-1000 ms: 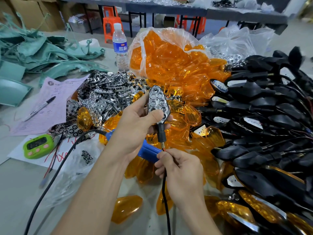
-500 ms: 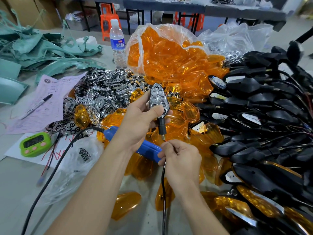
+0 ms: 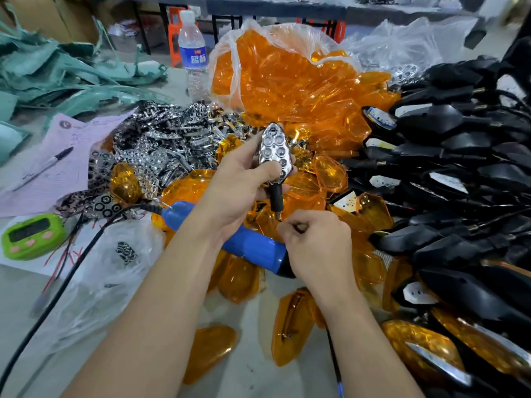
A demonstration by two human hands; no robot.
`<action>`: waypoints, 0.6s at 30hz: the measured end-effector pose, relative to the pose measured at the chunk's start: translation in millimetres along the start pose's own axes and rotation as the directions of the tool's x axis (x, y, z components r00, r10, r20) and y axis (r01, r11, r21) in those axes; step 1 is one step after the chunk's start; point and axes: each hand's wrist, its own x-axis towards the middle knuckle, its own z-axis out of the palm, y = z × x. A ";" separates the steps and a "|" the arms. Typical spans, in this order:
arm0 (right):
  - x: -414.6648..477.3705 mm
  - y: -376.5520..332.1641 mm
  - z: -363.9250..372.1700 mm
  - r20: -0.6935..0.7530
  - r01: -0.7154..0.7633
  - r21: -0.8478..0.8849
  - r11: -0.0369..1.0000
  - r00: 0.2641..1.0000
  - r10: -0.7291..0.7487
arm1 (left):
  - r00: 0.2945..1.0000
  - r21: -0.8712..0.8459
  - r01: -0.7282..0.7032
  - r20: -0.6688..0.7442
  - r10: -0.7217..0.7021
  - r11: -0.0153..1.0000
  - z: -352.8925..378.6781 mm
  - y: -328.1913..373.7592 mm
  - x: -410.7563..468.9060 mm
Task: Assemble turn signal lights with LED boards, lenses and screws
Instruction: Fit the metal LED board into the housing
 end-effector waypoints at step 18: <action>-4.3 0.7 1.5 -0.064 -0.044 0.124 0.991 0.997 0.052 | 1.000 -0.061 0.009 0.006 -0.009 0.998 -3.5 0.8 -4.1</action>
